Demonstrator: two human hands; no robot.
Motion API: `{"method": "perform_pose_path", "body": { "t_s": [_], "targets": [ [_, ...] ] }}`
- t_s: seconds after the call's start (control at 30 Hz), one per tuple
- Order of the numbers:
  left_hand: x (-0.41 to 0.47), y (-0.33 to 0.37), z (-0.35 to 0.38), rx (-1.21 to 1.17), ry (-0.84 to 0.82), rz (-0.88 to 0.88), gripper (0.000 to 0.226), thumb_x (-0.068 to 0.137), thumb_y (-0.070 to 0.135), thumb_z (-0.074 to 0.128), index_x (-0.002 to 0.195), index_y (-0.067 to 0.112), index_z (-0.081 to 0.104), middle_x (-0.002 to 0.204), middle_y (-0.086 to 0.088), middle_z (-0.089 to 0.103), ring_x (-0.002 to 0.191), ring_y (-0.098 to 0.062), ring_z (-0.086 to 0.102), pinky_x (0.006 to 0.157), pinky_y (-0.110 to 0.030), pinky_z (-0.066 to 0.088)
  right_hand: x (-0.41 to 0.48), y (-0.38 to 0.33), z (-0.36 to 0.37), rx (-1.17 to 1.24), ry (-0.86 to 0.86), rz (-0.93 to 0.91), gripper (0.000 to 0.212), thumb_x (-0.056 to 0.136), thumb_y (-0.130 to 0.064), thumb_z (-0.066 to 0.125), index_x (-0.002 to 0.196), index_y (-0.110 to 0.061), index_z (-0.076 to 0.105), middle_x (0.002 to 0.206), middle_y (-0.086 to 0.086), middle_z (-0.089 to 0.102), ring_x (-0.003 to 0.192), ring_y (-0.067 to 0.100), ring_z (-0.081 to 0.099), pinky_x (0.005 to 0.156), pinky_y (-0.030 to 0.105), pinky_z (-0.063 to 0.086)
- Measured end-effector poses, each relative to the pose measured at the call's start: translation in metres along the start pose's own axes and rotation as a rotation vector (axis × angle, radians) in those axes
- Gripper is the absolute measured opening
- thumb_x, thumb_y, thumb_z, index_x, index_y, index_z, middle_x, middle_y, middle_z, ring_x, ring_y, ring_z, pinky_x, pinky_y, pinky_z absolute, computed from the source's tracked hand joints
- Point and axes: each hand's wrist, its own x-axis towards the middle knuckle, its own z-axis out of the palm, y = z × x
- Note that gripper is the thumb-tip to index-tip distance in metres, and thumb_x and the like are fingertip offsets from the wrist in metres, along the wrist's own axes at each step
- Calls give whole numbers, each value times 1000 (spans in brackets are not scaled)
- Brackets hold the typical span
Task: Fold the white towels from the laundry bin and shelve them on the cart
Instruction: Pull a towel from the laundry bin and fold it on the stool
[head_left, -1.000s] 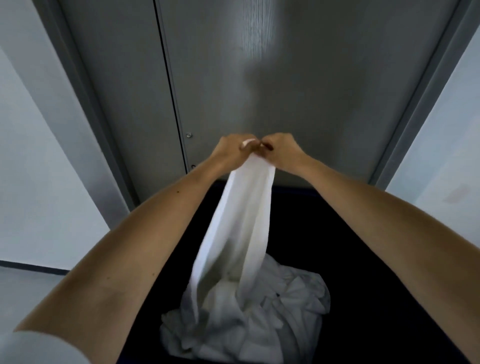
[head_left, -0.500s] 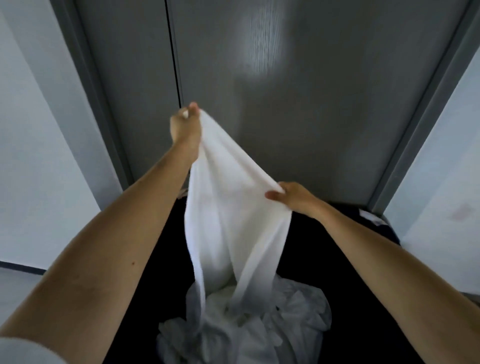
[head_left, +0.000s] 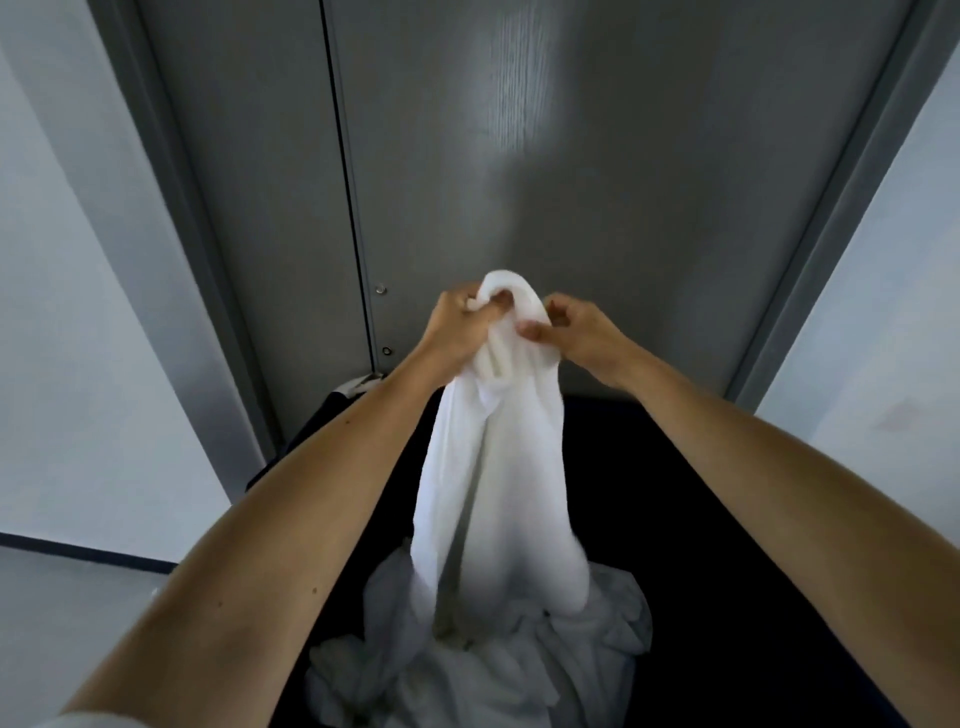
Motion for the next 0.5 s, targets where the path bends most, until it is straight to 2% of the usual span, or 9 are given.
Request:
{"method": "perform_pose_path", "body": {
  "t_s": [0.1, 0.17, 0.23, 0.27, 0.3, 0.37, 0.4, 0.43, 0.5],
  "targets": [
    [7, 28, -1, -279, 131, -41, 20, 91, 26, 60, 73, 20, 57, 72, 3, 56, 65, -8, 55, 61, -22, 47, -9, 29, 8, -40, -149, 185, 35, 83, -28, 70, 114, -12, 62, 108, 1, 67, 97, 14, 64, 88, 30, 51],
    [16, 40, -8, -415, 194, -55, 16, 91, 28, 60, 77, 20, 59, 80, 0, 60, 75, -14, 59, 70, -29, 51, -9, 41, 13, -69, -100, 239, 27, 88, -32, 63, 111, -16, 64, 109, 2, 67, 100, 16, 64, 94, 33, 50],
    [26, 35, -20, -241, 230, -32, 16, 89, 33, 62, 85, 17, 60, 84, -1, 62, 87, -21, 63, 73, -31, 49, -5, 39, 9, -52, 73, 234, 27, 94, -34, 54, 109, -14, 65, 105, 3, 66, 98, 17, 62, 89, 30, 49],
    [27, 28, -27, -77, 229, -13, 21, 86, 35, 65, 95, 17, 61, 92, -1, 63, 95, -23, 63, 75, -29, 47, -3, 33, 5, -74, 166, 214, 28, 96, -33, 50, 108, -13, 65, 100, 3, 65, 95, 17, 60, 82, 26, 47],
    [27, 19, -33, 76, 210, -2, 36, 82, 37, 70, 110, 19, 58, 105, -1, 63, 104, -22, 60, 81, -28, 46, -1, 26, -1, -132, 225, 177, 26, 97, -32, 47, 101, -13, 65, 94, 2, 63, 90, 16, 58, 74, 24, 44],
    [20, 3, -35, 244, 100, 32, 73, 73, 38, 78, 136, 28, 42, 127, 0, 54, 116, -15, 52, 96, -28, 42, 3, 10, -10, -270, 213, 78, 27, 97, -28, 47, 73, -18, 56, 73, -2, 54, 72, 13, 50, 57, 17, 38],
    [14, -2, -32, 286, 15, 54, 84, 71, 38, 80, 141, 32, 34, 132, 3, 50, 118, -12, 49, 100, -29, 40, 4, 1, -12, -323, 173, 32, 32, 96, -27, 49, 65, -20, 49, 66, -4, 49, 64, 11, 46, 50, 13, 34],
    [9, -4, -24, 328, -90, 75, 88, 71, 38, 80, 143, 35, 31, 134, 5, 48, 118, -10, 47, 100, -28, 40, 6, -5, -12, -351, 130, 0, 33, 95, -27, 51, 63, -21, 47, 64, -5, 46, 59, 9, 43, 45, 10, 31],
    [3, -8, -7, 459, -265, 102, 73, 76, 37, 76, 139, 31, 40, 129, 7, 53, 115, -12, 50, 91, -21, 39, 11, -12, -11, -366, 108, -53, 26, 93, -29, 55, 70, -16, 54, 67, -5, 50, 59, 5, 43, 48, 10, 33]
  ]
}}
